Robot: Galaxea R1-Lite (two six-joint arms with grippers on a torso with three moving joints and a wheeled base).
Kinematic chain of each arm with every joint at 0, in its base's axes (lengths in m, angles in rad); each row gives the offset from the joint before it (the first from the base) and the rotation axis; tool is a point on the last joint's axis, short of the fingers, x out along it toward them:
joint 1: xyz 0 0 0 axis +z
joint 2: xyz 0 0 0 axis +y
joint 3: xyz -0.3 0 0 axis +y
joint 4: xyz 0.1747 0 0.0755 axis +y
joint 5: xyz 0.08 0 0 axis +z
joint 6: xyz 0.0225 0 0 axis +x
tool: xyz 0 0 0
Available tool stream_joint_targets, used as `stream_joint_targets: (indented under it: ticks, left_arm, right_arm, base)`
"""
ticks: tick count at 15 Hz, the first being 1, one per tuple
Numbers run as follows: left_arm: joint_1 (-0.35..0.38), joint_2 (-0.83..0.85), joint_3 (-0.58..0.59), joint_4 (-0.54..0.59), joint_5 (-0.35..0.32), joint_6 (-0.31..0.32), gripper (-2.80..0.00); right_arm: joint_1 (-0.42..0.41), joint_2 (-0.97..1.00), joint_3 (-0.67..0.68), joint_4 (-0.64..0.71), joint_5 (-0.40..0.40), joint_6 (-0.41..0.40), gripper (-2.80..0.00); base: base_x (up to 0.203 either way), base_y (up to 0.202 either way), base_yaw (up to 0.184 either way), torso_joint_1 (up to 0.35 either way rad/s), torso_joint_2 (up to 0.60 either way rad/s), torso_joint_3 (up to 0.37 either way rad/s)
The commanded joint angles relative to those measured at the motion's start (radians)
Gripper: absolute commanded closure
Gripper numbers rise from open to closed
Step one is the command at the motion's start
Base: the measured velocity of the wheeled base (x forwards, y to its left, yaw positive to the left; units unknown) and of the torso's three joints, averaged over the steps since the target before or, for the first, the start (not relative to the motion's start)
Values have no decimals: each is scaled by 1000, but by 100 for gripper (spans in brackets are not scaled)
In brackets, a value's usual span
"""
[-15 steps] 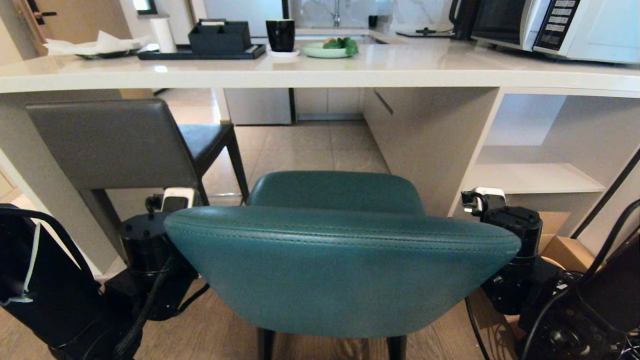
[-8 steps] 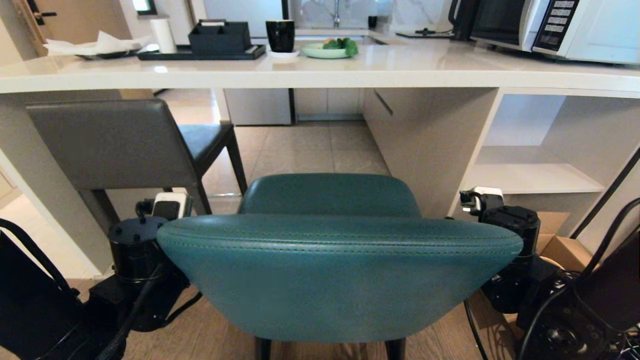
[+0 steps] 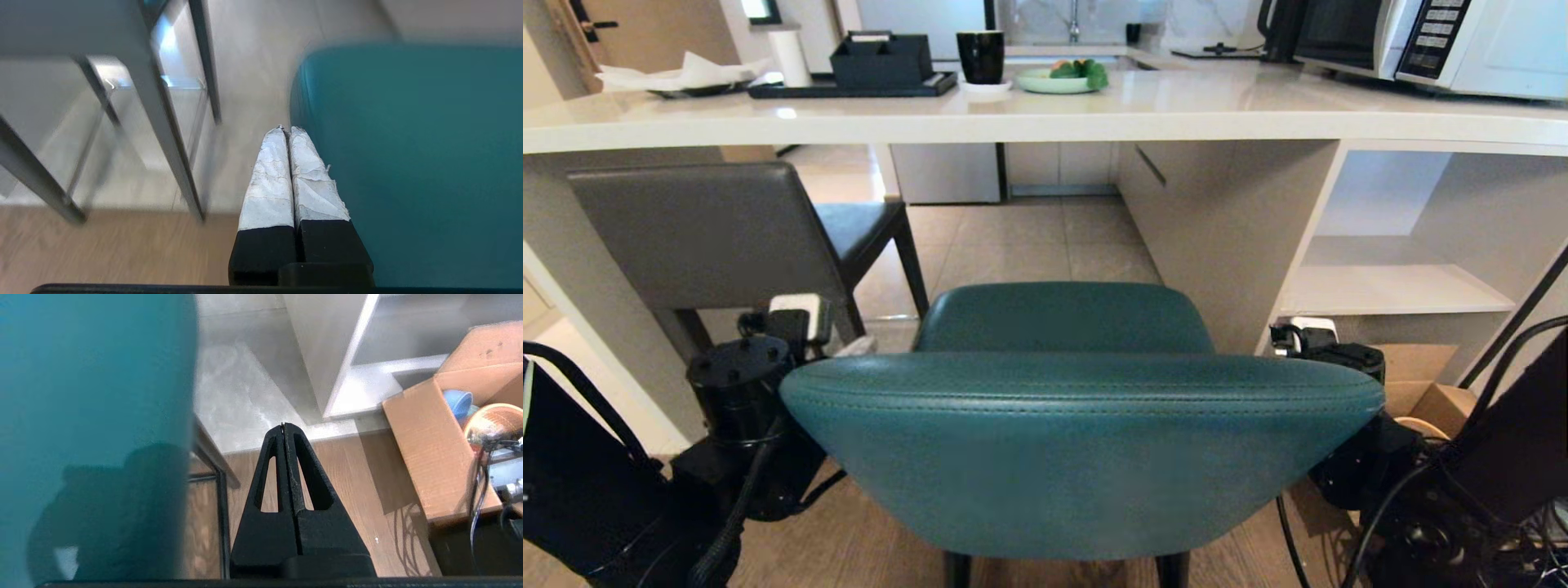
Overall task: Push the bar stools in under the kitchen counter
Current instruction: Pull the blue chair out from under the dining table
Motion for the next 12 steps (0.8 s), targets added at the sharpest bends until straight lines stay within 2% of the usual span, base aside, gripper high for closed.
stream_joint_targets:
  ticks: [1,4,8,12]
  left_arm:
    - [13,29,5,-27,18,4,0]
    - [21,25,0,-31,18,4,0]
    - [120,15,-12,-31,5,2,0]
    - [267,-66,-12,-20,-103,4,0]
  right_arm:
    - [-11,-26,-16,-46,-3,3,0]
    - [-19,-41,-63,-53,-4,5,0]
    - [-88,-85,-83,-35,4,2,0]
    - [-184,-190,-84,24,37,0,0]
  base:
    - [0,0,0,0,0,0]
    - [0,0,0,0,0,0]
    - [0,0,0,0,0,0]
    - [0,0,0,0,0,0]
